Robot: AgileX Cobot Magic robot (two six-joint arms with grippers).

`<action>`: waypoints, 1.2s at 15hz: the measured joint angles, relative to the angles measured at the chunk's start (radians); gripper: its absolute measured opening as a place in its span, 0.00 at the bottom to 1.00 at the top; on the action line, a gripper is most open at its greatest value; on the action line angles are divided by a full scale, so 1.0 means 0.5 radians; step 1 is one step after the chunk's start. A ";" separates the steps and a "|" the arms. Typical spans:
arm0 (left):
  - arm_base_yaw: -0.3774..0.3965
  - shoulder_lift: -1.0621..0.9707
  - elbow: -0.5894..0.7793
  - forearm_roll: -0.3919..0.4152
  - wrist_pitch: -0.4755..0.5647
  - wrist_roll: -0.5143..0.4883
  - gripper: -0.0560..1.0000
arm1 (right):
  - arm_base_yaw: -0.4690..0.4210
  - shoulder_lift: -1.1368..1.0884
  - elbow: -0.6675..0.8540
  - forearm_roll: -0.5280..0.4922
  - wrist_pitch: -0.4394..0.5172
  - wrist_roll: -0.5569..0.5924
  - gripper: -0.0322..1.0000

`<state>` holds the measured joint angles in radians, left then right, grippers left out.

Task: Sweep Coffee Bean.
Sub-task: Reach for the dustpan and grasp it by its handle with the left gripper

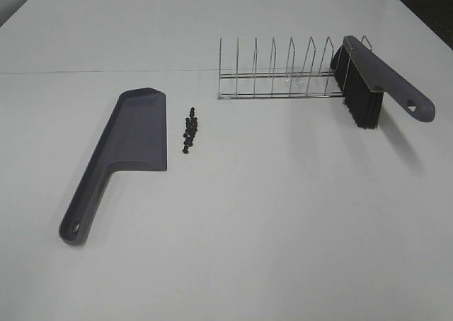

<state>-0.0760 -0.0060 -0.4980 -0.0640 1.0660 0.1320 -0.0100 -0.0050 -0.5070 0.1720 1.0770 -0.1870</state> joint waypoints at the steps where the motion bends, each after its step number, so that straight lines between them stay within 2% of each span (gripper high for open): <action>1: 0.000 0.000 0.000 0.000 0.000 0.000 0.59 | 0.000 0.000 0.000 0.000 0.000 0.000 0.75; 18: 0.000 0.000 0.000 0.000 0.000 0.000 0.59 | 0.000 0.000 0.000 0.000 0.000 0.000 0.75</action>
<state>-0.0760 -0.0060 -0.4980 -0.0640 1.0660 0.1320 -0.0100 -0.0050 -0.5070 0.1720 1.0770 -0.1870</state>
